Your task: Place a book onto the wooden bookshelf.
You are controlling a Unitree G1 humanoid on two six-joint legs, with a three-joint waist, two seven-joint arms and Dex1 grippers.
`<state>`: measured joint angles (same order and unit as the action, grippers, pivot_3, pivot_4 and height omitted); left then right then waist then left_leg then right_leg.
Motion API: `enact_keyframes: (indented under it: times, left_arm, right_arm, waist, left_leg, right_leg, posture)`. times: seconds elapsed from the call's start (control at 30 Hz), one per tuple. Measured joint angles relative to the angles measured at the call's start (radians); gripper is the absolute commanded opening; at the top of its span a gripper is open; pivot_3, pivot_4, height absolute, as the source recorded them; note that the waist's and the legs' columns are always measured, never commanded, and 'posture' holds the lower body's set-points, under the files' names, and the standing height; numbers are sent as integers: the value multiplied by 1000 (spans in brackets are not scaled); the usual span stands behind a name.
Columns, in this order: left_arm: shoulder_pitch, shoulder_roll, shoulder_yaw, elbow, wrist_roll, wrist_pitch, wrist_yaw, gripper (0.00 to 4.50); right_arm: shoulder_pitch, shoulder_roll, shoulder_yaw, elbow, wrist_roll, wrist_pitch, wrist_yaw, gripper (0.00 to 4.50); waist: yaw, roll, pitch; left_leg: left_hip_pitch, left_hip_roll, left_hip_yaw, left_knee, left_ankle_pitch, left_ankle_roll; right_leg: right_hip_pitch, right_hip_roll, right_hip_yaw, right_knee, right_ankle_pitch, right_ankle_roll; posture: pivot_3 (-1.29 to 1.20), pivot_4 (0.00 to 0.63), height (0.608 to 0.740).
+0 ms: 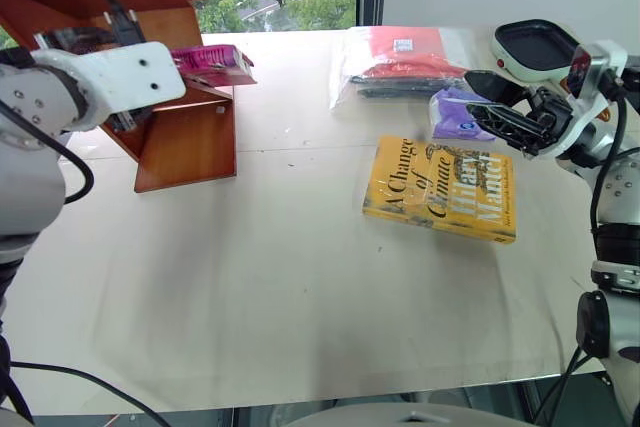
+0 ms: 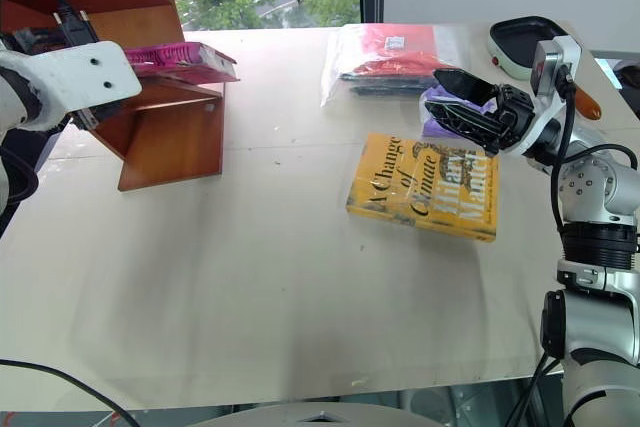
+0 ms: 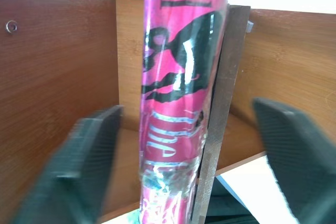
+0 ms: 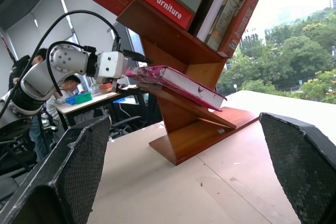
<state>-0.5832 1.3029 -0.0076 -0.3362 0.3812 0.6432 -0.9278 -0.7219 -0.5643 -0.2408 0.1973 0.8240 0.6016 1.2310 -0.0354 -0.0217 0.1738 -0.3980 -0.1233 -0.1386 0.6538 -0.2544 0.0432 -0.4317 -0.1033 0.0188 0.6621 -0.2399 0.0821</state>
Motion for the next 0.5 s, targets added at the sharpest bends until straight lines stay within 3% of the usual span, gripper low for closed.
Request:
enact_keyframes:
  times: [0.23, 0.33, 0.5]
  left_arm:
    - [36, -5, 70, -16, 7, -10, 51, 4475]
    - [-10, -162, 117, -122, -12, 13, 139, 4475]
    - [11, -284, 187, -260, -93, 63, 147, 4475]
  right_arm:
    - [0, 0, 0, 1, -5, -2, 7, 4500]
    - [15, -15, 7, 12, -28, -9, 28, 4500]
    - [82, -34, 11, 14, -41, -13, 42, 4500]
  waist:
    - [-1, 0, 0]
    - [10, 0, -1]
    - [17, 0, -1]
  left_leg:
    - [0, 0, 0, 0, 0, 0]
    - [-1, 0, -1, 3, 0, 0]
    - [-1, 0, 0, 4, 0, 0]
  right_leg:
    - [0, 0, 0, 0, 0, 0]
    - [1, 0, -2, 0, 0, 0]
    - [1, -1, -1, 1, 0, 0]
  posture:
    - [0, 150, 740]
    - [0, 150, 740]
    - [0, 150, 740]
